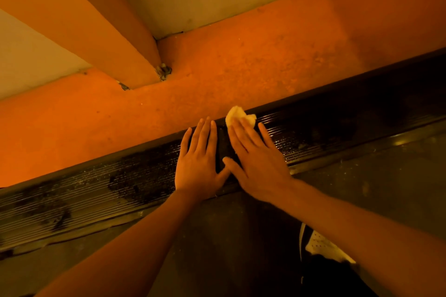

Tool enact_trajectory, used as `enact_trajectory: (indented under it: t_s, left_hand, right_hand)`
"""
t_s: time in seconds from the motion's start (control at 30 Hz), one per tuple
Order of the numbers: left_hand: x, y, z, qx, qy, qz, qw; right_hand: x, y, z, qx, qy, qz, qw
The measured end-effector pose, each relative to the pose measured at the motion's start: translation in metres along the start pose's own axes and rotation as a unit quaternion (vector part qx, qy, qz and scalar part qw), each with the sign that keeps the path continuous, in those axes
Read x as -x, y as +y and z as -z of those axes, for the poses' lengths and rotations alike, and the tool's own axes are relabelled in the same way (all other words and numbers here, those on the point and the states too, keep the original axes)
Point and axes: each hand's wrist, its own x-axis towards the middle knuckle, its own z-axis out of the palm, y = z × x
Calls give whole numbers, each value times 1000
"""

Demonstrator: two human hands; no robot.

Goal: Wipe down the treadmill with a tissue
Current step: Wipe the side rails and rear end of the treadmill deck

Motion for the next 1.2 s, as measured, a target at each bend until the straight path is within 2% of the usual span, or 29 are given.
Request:
enact_trajectory:
  t_s: [0.1,0.27,0.37,0.43,0.57,0.67,0.73,0.87,0.97,1.03,1.2]
  left_hand:
    - [0,-1,0,-16,-4,1,1000]
    - [0,0,-1,-16,-4,2,1000]
    - [0,0,-1,-14,2,4,1000]
    - [0,0,-1,-5,8,3,1000]
    - [1,-1,-1,-5,6,6,1000]
    - [0,-1,-2,-12,4,3,1000]
    - [0,-2,-2,-10,8,5,1000]
    - [0,-2,-2,-6,15,6,1000]
    - [0,-1,-2,-6,14,9,1000]
    - [0,-1,-2,-7,13,10,1000]
    - [0,-1,-3,2,25,12,1000]
  right_hand:
    - [18,33,8,23,-9,24,999]
    - [70,140,27,25,7,-192,981]
    - [68,129,31,-7,11,-276,961]
    - [59,87,23,4,14,-233,972]
    - [55,-12,-10,-1,-26,-49,998]
    - [60,-1,-10,11,-26,15,999]
    - [74,38,-1,31,-28,-25,999]
    - [106,124,21,32,-29,-207,977]
    - [103,130,26,1,-24,-290,957]
    - [95,97,18,-6,-23,-280,960]
    - [81,-15,-16,-15,-68,-79,994]
